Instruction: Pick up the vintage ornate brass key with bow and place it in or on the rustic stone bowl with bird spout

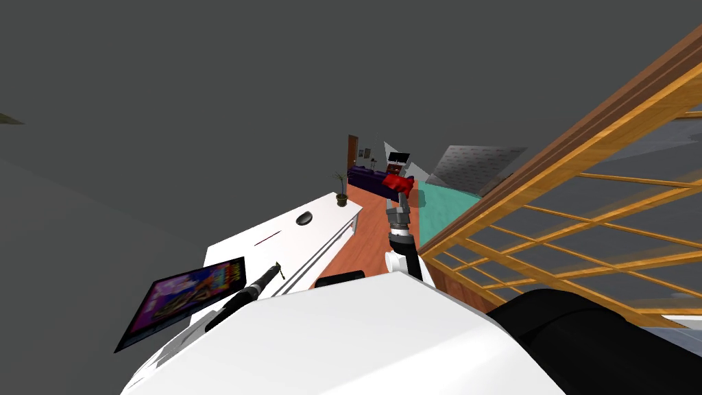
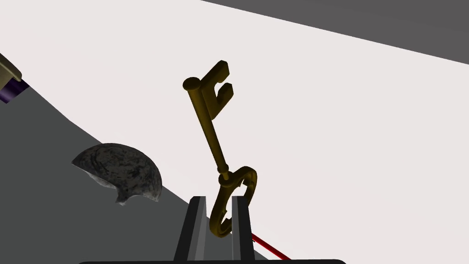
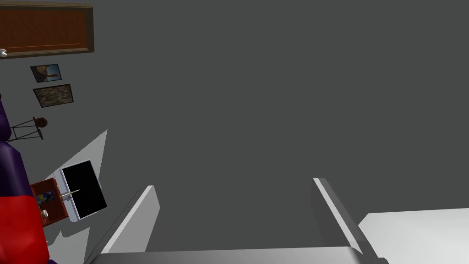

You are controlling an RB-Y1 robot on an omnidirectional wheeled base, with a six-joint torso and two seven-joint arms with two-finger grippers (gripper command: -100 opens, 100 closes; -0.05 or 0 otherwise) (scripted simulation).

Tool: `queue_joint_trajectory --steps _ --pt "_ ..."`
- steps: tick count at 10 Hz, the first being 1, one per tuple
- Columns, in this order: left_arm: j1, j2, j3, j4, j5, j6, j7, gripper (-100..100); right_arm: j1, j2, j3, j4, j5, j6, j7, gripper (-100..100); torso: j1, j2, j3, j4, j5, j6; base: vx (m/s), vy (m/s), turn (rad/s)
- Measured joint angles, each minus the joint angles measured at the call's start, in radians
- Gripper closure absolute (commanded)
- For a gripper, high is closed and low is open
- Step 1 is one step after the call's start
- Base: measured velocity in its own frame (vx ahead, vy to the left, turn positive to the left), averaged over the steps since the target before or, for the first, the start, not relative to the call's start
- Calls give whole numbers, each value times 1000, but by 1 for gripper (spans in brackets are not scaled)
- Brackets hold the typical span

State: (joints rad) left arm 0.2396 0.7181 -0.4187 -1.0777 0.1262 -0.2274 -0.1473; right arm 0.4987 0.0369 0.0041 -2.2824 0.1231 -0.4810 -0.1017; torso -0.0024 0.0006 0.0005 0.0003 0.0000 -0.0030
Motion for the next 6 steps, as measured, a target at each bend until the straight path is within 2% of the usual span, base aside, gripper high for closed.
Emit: queue_joint_trajectory --steps 1,2,3,6 --pt "0 0 0 0 0 0 0 100 0 0 0 0 0 0 0 0 1 -1 -1 0 0 0 -37 -49 -99" --pt "-4 24 2 6 15 -9 2 100 0 0 0 0 0 0 0 0 0 0 0 1 -1 0 -42 -82 -94" --pt "-1 46 13 -15 30 -1 0 100 0 0 0 0 0 0 0 0 -3 0 1 1 -1 1 -32 -105 -118" --pt "-6 105 22 -21 87 11 -14 100 0 0 0 0 0 0 0 0 -3 0 0 1 -1 0 -20 -71 -63"
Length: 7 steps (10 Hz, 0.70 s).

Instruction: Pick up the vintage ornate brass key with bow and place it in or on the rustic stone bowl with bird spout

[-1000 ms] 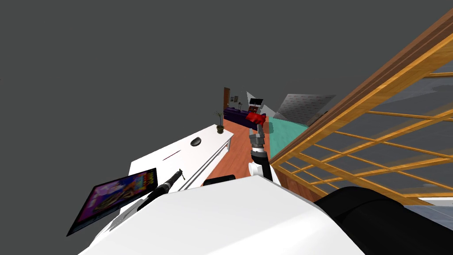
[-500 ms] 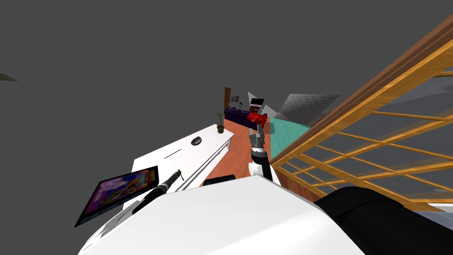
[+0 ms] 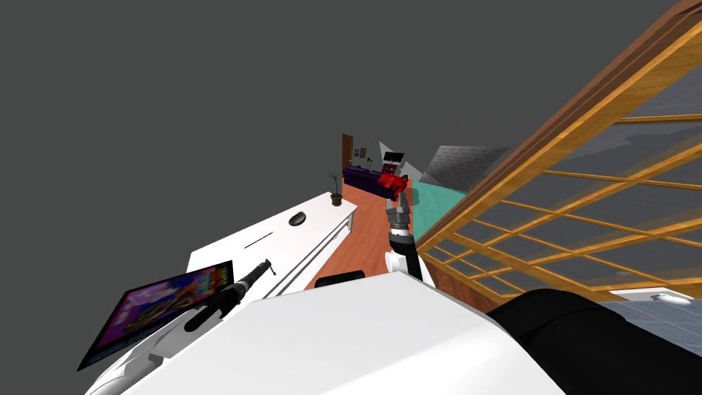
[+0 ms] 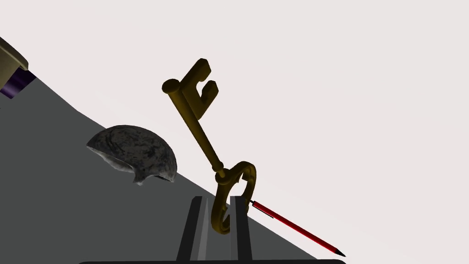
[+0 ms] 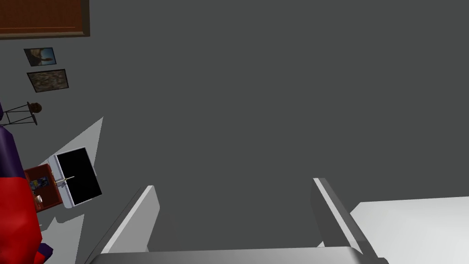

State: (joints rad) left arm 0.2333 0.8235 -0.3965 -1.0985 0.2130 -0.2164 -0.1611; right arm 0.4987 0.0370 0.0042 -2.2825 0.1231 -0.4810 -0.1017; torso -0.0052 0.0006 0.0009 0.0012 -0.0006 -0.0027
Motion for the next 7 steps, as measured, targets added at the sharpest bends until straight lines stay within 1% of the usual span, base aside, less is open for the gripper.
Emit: queue_joint_trajectory --steps 3,4,5,6,7 --pt "13 73 5 -16 58 9 -5 100 0 0 0 0 0 0 0 0 1 0 0 0 0 -1 -17 -59 -63" --pt "18 90 8 -17 76 11 -11 100 0 0 0 0 0 0 0 0 1 0 0 0 1 0 -14 -61 -85" --pt "15 107 6 -13 94 15 -15 100 0 0 0 0 0 0 0 0 1 0 0 0 1 0 -5 -59 -80" --pt "4 126 -3 4 113 11 -14 100 0 0 0 0 0 0 0 0 2 -1 0 0 1 0 -4 -61 -78" --pt "13 151 0 -5 133 15 -13 100 0 0 0 0 0 0 0 0 1 -1 0 0 0 0 -6 -54 -87"
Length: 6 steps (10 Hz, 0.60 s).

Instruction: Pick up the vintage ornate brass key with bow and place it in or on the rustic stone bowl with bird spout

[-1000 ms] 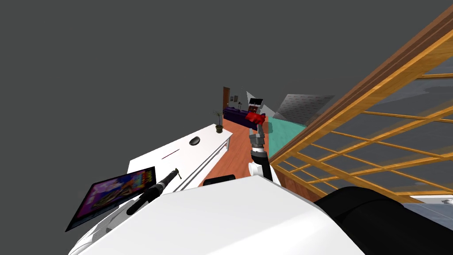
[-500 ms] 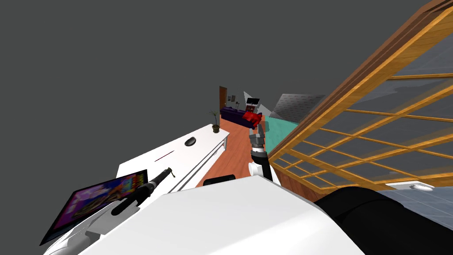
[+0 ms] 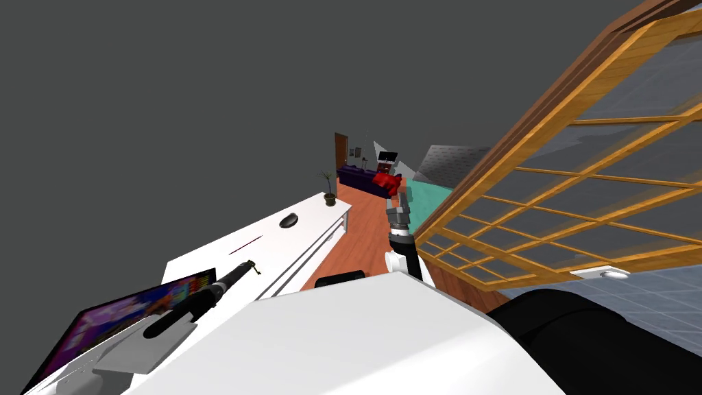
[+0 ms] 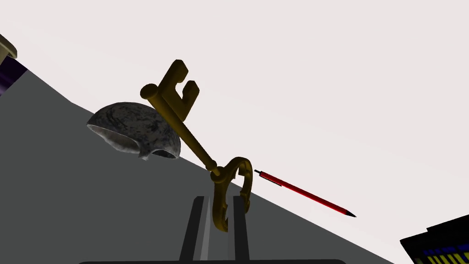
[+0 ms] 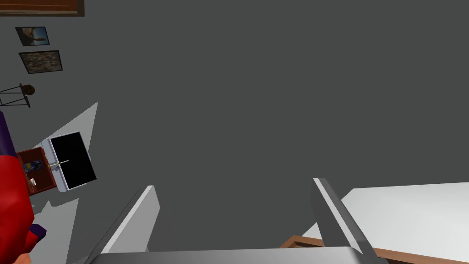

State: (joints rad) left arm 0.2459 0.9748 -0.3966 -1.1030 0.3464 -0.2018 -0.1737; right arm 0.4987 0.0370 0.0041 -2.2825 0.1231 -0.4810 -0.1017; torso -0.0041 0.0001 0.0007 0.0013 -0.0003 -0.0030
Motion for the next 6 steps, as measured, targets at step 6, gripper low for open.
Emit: queue_joint_trajectory --steps 6 --pt "11 118 3 -12 110 49 31 100 0 0 0 0 0 0 0 0 3 -4 -2 0 0 3 19 -14 -194"
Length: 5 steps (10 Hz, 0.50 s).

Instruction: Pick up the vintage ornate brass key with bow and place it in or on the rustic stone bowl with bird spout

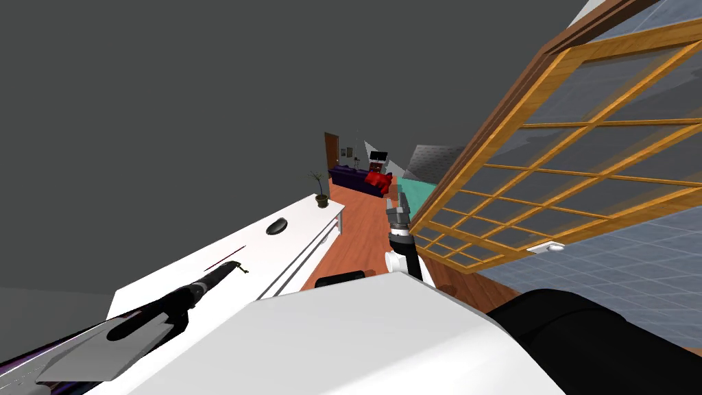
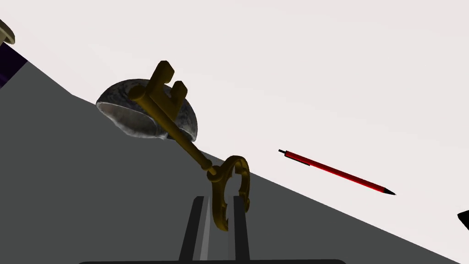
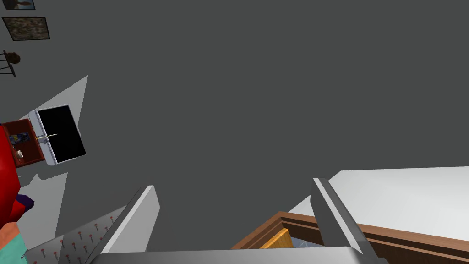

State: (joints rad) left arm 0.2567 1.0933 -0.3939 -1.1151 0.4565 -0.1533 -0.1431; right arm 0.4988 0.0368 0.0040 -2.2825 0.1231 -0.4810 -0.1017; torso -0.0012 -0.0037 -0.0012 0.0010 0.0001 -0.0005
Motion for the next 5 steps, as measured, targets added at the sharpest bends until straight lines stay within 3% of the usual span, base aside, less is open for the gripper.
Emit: queue_joint_trajectory --steps 5 --pt "-25 57 -8 2 51 67 99 100 0 0 0 0 0 0 0 0 5 -1 -1 -1 2 0 43 57 -215"
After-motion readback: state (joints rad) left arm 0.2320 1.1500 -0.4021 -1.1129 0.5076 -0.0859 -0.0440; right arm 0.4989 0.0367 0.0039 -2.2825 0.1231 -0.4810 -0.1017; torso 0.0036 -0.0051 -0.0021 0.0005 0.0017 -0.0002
